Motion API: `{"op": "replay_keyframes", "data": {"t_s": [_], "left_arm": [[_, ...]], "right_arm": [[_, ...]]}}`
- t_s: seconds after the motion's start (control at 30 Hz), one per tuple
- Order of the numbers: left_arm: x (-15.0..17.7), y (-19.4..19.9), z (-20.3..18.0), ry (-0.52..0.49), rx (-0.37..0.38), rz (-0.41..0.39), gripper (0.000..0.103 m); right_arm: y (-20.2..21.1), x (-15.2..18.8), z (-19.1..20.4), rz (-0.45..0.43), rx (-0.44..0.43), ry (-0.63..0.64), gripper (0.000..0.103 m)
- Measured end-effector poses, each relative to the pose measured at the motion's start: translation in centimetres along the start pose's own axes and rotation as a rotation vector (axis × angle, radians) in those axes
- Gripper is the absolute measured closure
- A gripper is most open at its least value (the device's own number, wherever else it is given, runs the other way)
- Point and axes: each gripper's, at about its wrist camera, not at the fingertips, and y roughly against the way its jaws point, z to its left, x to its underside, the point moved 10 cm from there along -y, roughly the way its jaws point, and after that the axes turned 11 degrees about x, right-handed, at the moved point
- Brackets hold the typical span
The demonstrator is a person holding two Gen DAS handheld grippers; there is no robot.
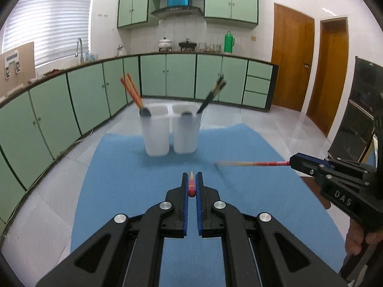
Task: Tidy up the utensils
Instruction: 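Lift both chopsticks into the white holder and open both tools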
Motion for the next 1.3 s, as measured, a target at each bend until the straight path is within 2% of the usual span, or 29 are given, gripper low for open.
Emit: {"op": "replay_keyframes", "data": {"t_s": [0.27, 0.73, 1.0, 1.17, 1.3], "left_arm": [[-4.2, 0.5, 0.4, -0.031, 0.025, -0.046, 0.098], [-9.6, 1.0, 0.7, -0.068, 0.067, -0.095, 0.098], [-16.4, 2.2, 2.1, -0.097, 0.047, -0.195, 0.098], [-21.9, 2.3, 3.1, -0.111, 0.029, -0.285, 0.098], [-25.2, 1.1, 4.3, -0.117, 0.008, -0.332, 0.098]], "right_arm": [[1.5, -5.5, 1.0, -0.029, -0.09, 0.009, 0.098], [3.0, -13.4, 3.3, -0.094, -0.168, 0.106, 0.098], [3.8, -20.9, 4.0, -0.195, -0.195, 0.103, 0.098], [2.6, -25.9, 4.1, -0.26, -0.198, 0.07, 0.098], [1.1, -28.6, 3.8, -0.299, -0.174, 0.059, 0.098]]}}
